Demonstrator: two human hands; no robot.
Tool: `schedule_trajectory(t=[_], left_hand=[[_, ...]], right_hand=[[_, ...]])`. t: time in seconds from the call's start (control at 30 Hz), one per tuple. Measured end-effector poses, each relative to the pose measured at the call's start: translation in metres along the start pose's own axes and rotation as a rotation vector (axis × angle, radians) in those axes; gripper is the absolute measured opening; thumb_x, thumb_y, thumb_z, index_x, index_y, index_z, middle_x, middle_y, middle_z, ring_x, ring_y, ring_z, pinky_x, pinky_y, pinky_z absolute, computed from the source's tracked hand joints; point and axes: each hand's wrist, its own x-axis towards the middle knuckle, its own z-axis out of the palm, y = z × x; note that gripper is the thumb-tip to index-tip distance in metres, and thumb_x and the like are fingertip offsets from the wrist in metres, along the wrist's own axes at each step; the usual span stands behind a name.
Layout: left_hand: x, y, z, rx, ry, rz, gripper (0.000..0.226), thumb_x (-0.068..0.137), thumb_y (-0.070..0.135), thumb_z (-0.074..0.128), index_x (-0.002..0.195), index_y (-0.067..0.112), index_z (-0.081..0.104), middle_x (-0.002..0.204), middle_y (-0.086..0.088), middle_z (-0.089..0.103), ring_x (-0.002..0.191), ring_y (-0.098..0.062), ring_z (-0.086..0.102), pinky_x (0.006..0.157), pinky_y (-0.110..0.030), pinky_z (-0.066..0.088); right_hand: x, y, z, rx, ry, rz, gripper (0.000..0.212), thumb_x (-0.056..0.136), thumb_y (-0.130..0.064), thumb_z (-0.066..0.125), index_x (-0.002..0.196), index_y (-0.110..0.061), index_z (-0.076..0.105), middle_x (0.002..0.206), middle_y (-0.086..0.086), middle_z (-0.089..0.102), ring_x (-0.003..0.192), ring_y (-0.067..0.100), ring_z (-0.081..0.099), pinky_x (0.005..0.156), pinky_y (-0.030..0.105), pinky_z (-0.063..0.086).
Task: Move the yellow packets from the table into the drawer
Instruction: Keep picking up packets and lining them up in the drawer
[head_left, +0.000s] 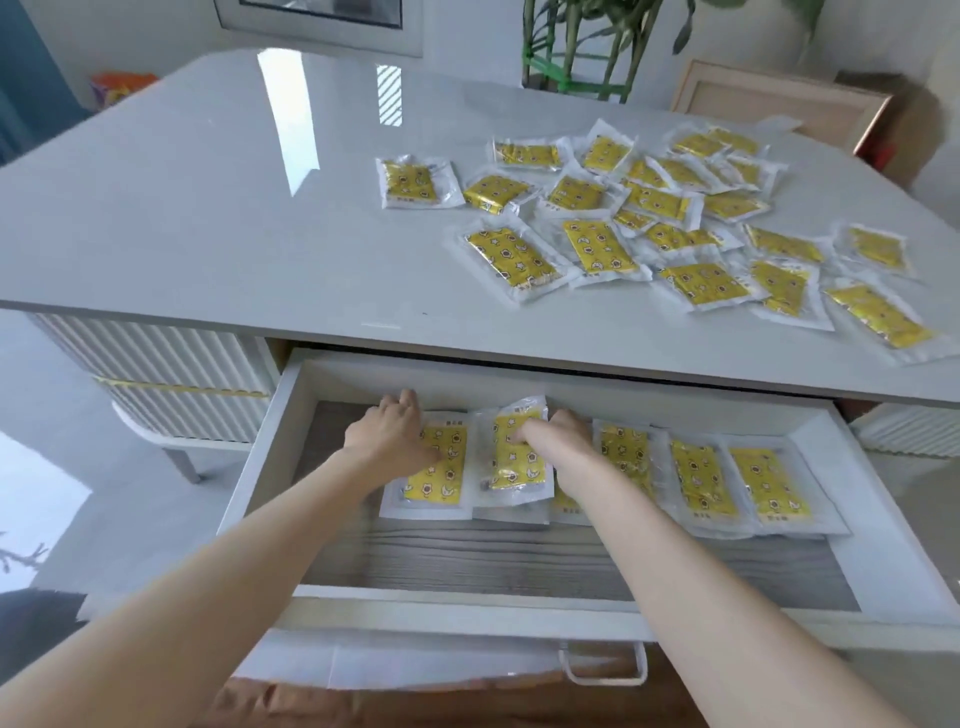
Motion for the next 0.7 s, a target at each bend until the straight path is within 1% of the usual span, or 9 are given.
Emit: schedule_trajectory(t=[0.07, 0.13, 0.23, 0.3, 0.33, 0.4, 0.53, 0.63, 0.7], left_hand=[[0.001, -0.004, -0.003, 0.010, -0.002, 0.018, 0.040, 0.089, 0.029, 0.057, 0.124, 0.012, 0.045, 0.125, -0.007, 0.051, 0.112, -0.026, 0.053, 0.088, -0.037, 0.048], [-0.002, -0.009, -0.005, 0.049, 0.039, 0.015, 0.036, 0.090, 0.016, 0.050, 0.126, 0.013, 0.045, 0.124, -0.007, 0.054, 0.111, -0.026, 0.054, 0.084, -0.036, 0.047], [-0.015, -0.008, -0.006, 0.208, -0.091, 0.011, 0.051, 0.089, 0.011, 0.053, 0.138, 0.010, 0.037, 0.140, -0.014, 0.039, 0.114, -0.031, 0.056, 0.081, -0.033, 0.051], [-0.023, -0.007, -0.013, 0.168, -0.277, -0.009, 0.063, 0.091, 0.015, 0.058, 0.145, 0.009, 0.027, 0.138, -0.018, 0.043, 0.095, -0.027, 0.067, 0.065, -0.026, 0.057], [-0.025, -0.006, -0.019, 0.095, -0.354, -0.029, 0.064, 0.092, 0.016, 0.058, 0.147, 0.009, 0.025, 0.132, -0.019, 0.050, 0.083, -0.024, 0.069, 0.059, -0.026, 0.058], [-0.023, -0.008, -0.033, 0.066, -0.382, -0.032, 0.064, 0.094, 0.014, 0.054, 0.149, 0.012, 0.021, 0.136, -0.018, 0.048, 0.086, -0.027, 0.070, 0.066, -0.033, 0.061], [-0.018, -0.012, -0.053, 0.132, -0.281, -0.040, 0.049, 0.095, 0.015, 0.047, 0.143, 0.012, 0.034, 0.133, -0.016, 0.050, 0.100, -0.031, 0.067, 0.081, -0.037, 0.059], [-0.008, -0.016, -0.064, 0.078, -0.200, -0.051, 0.051, 0.096, 0.015, 0.042, 0.145, 0.021, 0.031, 0.123, -0.017, 0.057, 0.096, -0.028, 0.066, 0.087, -0.036, 0.056], [-0.003, -0.022, -0.067, 0.045, -0.162, -0.054, 0.050, 0.094, 0.012, 0.039, 0.143, 0.023, 0.035, 0.114, -0.015, 0.059, 0.089, -0.026, 0.061, 0.087, -0.033, 0.055]], right_hand=[[0.000, -0.002, -0.004, 0.100, -0.004, -0.004, 0.048, 0.091, -0.010, 0.059, 0.135, -0.004, 0.041, 0.112, 0.006, 0.046, 0.120, 0.027, 0.047, 0.082, 0.029, 0.034], [-0.002, -0.003, -0.002, 0.172, -0.012, 0.005, 0.047, 0.090, -0.009, 0.060, 0.133, -0.004, 0.043, 0.121, 0.010, 0.051, 0.122, 0.028, 0.048, 0.084, 0.030, 0.037], [-0.009, 0.002, 0.009, 0.262, -0.054, 0.052, 0.034, 0.088, -0.004, 0.059, 0.120, -0.003, 0.051, 0.112, 0.013, 0.061, 0.096, 0.029, 0.063, 0.079, 0.033, 0.052], [-0.015, -0.004, 0.010, 0.297, -0.103, 0.072, 0.010, 0.091, 0.000, 0.054, 0.100, -0.005, 0.056, 0.091, 0.013, 0.063, 0.078, 0.027, 0.065, 0.073, 0.038, 0.057], [-0.016, -0.010, 0.007, 0.289, -0.130, 0.062, 0.008, 0.092, 0.001, 0.052, 0.090, -0.006, 0.055, 0.086, 0.012, 0.062, 0.082, 0.028, 0.065, 0.081, 0.040, 0.057], [-0.015, -0.027, 0.000, 0.287, -0.196, 0.047, 0.013, 0.093, 0.000, 0.050, 0.083, -0.007, 0.051, 0.085, 0.012, 0.063, 0.089, 0.029, 0.066, 0.095, 0.043, 0.051], [-0.012, -0.044, 0.003, 0.271, -0.257, 0.099, 0.008, 0.095, -0.002, 0.048, 0.089, -0.005, 0.052, 0.082, 0.012, 0.064, 0.073, 0.025, 0.065, 0.077, 0.039, 0.056], [-0.006, -0.047, 0.023, 0.247, -0.303, 0.077, 0.008, 0.095, -0.001, 0.050, 0.089, -0.005, 0.053, 0.084, 0.012, 0.062, 0.085, 0.027, 0.063, 0.088, 0.042, 0.054], [-0.003, -0.045, 0.038, 0.249, -0.304, 0.048, 0.010, 0.091, 0.004, 0.054, 0.100, -0.001, 0.056, 0.094, 0.016, 0.066, 0.090, 0.030, 0.066, 0.090, 0.043, 0.053]])
